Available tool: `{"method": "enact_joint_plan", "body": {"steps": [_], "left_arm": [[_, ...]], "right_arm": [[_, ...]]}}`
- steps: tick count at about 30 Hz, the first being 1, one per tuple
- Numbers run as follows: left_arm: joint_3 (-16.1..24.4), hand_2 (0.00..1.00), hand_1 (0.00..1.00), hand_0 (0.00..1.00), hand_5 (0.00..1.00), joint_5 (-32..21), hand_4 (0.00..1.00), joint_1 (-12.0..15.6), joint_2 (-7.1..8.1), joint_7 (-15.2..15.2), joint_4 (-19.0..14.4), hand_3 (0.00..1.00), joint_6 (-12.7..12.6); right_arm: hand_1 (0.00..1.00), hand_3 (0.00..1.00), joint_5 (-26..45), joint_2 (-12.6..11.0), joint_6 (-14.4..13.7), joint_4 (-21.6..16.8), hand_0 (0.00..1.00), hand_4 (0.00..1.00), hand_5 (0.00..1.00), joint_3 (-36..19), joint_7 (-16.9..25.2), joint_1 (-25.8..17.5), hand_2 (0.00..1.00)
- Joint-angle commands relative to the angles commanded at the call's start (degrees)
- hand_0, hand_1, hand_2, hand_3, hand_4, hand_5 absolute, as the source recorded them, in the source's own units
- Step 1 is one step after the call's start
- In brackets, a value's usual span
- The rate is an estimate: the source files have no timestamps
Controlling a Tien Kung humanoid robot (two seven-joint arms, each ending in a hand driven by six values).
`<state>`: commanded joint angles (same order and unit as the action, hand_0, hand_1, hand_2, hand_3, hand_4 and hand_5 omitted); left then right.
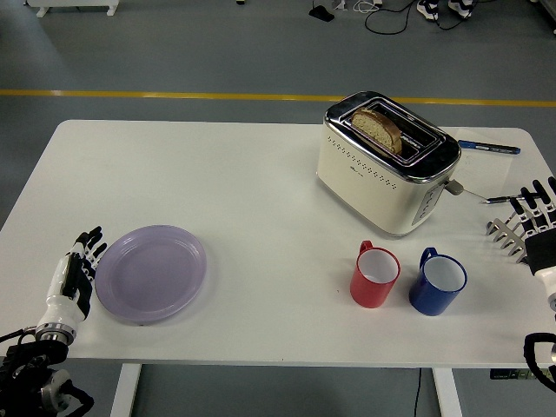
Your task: Push plate across desktop,pick up the break from the machine,place the break in the plate
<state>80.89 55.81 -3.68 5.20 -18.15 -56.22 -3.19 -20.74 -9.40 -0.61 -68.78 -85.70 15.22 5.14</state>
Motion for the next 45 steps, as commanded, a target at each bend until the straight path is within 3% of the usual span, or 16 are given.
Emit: {"method": "enact_joint_plan", "body": {"steps": [45], "left_arm": [[-8.4, 0.944, 0.893, 0.879, 0.998, -5.7, 0.527, -1.5, 0.09, -0.3, -0.2, 0.856, 3.3]], "right_arm": [[0.671, 0.647, 0.0, 0.2, 0.1, 0.2, 0.748, 0.384, 0.536, 0.3, 0.2, 0.2, 0.686]]}}
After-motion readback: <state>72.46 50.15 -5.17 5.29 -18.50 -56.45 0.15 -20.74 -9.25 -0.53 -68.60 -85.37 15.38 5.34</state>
